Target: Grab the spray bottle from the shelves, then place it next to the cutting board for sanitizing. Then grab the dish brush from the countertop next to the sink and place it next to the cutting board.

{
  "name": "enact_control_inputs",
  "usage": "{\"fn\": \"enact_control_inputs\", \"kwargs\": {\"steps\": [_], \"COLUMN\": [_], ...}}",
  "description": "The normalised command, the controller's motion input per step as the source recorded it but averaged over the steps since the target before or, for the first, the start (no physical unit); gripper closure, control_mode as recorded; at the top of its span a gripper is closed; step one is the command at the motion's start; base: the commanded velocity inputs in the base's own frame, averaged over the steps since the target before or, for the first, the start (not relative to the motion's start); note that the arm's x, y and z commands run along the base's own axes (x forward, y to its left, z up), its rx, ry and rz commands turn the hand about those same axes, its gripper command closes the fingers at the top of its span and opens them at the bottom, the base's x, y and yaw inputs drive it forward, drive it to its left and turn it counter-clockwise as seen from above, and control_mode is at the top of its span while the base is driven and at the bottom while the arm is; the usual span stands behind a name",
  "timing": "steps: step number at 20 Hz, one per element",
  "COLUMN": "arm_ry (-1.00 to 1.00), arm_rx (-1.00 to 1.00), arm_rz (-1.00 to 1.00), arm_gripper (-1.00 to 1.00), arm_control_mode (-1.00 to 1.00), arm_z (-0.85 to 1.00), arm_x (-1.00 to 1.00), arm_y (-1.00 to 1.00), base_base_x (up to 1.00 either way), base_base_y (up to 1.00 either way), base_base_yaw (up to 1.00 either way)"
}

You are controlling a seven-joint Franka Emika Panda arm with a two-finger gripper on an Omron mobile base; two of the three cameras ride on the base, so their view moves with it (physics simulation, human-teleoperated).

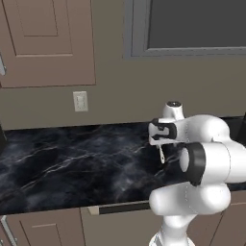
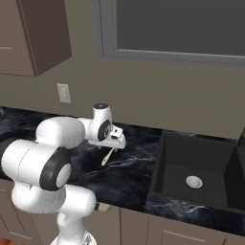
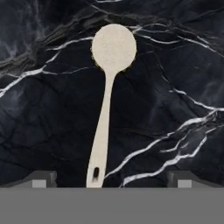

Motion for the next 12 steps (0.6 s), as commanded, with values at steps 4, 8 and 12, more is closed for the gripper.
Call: {"fn": "enact_control_inputs", "kwargs": {"steps": [4,8,12], "arm_ry": [0.0,0.0,0.0], "arm_rx": [0.0,0.0,0.0], "arm_rz": [0.0,0.0,0.0], "arm_gripper": [-1.0,-1.0,-1.0], "arm_control_mode": [-1.0,-1.0,-1.0], "arm_z": [-0.36,-0.39,-0.39], "arm_x": [0.33,0.3,0.28], "arm_y": [0.0,0.0,0.0], "base_base_x": [0.0,0.0,0.0], "base_base_y": [0.0,0.0,0.0], "base_base_yaw": [0.0,0.0,0.0]}}
